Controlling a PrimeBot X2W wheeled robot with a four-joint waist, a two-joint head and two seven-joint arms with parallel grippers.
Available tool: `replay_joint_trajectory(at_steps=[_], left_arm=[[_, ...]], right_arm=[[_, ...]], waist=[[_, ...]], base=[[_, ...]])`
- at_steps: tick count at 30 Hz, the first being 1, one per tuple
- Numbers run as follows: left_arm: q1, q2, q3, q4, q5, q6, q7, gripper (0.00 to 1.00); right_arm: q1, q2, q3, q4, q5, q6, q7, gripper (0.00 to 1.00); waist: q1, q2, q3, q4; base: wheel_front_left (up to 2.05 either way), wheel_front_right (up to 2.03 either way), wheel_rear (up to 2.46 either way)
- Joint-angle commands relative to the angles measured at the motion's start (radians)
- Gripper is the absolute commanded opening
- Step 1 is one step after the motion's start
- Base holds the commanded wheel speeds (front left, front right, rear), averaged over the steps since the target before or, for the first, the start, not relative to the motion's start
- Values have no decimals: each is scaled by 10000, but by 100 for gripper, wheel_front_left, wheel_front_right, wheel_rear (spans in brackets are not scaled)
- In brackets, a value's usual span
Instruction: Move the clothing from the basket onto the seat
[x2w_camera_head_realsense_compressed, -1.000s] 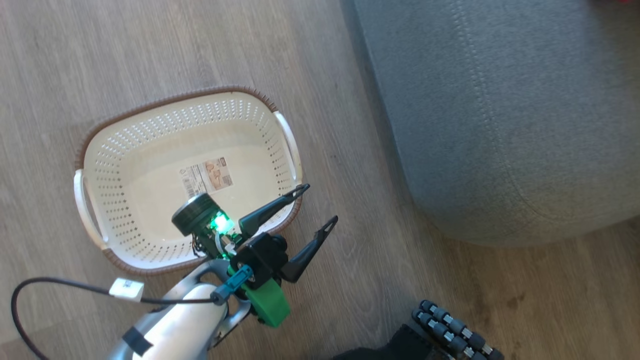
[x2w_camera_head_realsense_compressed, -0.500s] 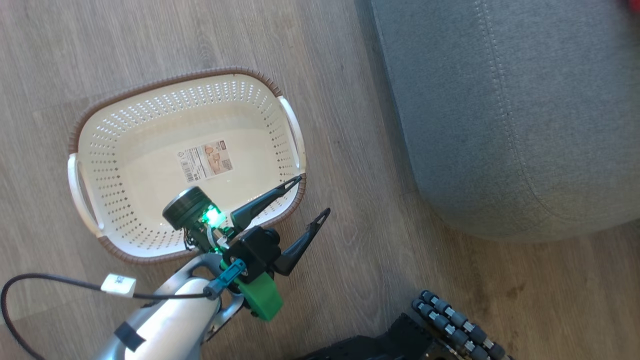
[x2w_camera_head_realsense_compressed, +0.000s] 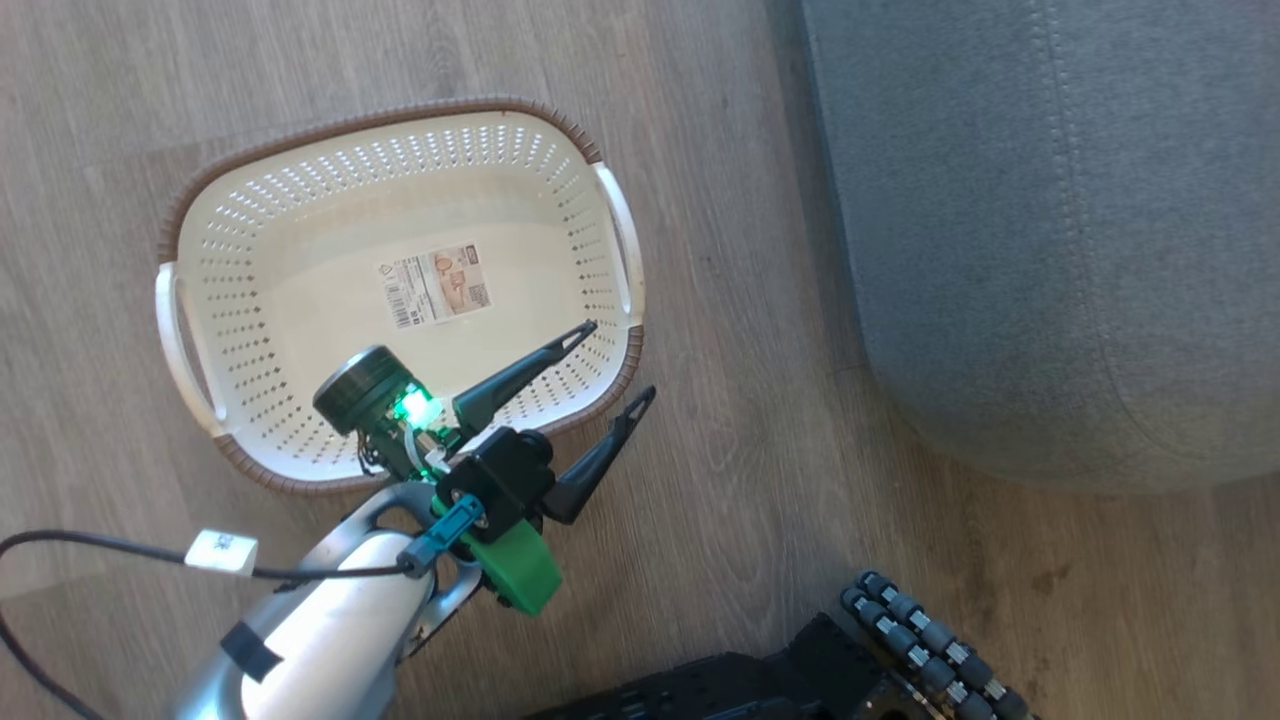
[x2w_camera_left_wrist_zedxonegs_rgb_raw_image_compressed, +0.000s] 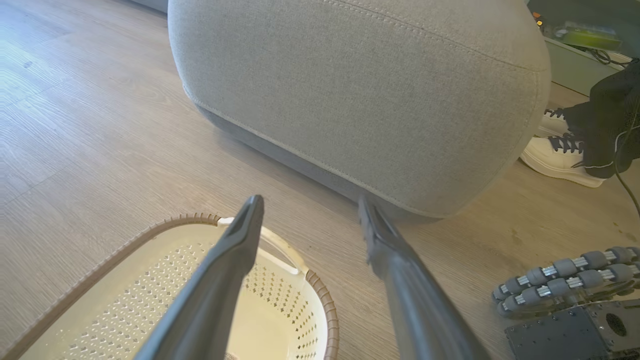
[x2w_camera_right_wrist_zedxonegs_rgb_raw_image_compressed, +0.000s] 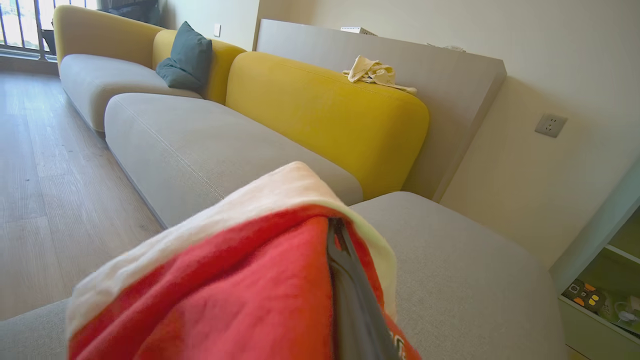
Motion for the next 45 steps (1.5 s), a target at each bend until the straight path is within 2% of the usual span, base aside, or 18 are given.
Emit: replay_joint_trajectory(at_steps=[1, 13, 14, 15, 16, 22, 25, 31, 38, 45], left_arm=[[-18, 49, 292, -320, 47, -10, -49, 100], [-163, 103, 353, -273, 90, -10, -49, 100], [-158, 103, 378, -275, 93, -10, -49, 100], [-148, 103, 402, -276, 98, -10, -49, 100], [-141, 107, 408, -276, 104, -10, -49, 100], [-92, 112, 374, -253, 124, -10, -49, 100], [-183, 299, -86, -265, 333, -10, -49, 100], [-162, 50, -91, -139, 199, -10, -49, 100], [41, -410, -6, -37, -46, -10, -49, 100], [430, -948, 354, 193, -352, -10, -49, 100]], right_arm=[[-109, -150, 104, -272, -97, -2, -66, 0], [676, -228, 266, 398, -106, -2, 1932, 0], [697, -211, 280, 388, -106, -2, 1959, 14], [718, -215, 297, 362, -107, -2, 1948, 61], [736, -227, 306, 352, -107, -2, 1934, 100], [905, -166, 280, 412, -107, -2, 2011, 100], [997, -105, 344, 504, -107, -2, 2073, 100], [1287, -148, 798, 791, -107, -2, 2446, 100], [1715, -416, 1561, 1485, -108, -2, 3763, 100], [1803, -633, 1856, 2081, -108, -2, 4934, 100]], waist=[[-1, 0, 68, 94], [-1, 0, 254, 201], [-1, 0, 253, 185], [-1, 0, 253, 167], [-1, 0, 253, 148], [-1, 0, 170, 4], [-1, 0, 72, -107], [-1, 0, -367, -264], [-1, 0, -1237, -367], [-1, 0, -2160, -446]], base=[[0, 0, 0], [0, 0, 0], [0, 0, 0], [0, 0, 0], [0, 0, 0], [0, 0, 0], [0, 0, 0], [0, 0, 0], [0, 0, 0], [0, 0, 0]])
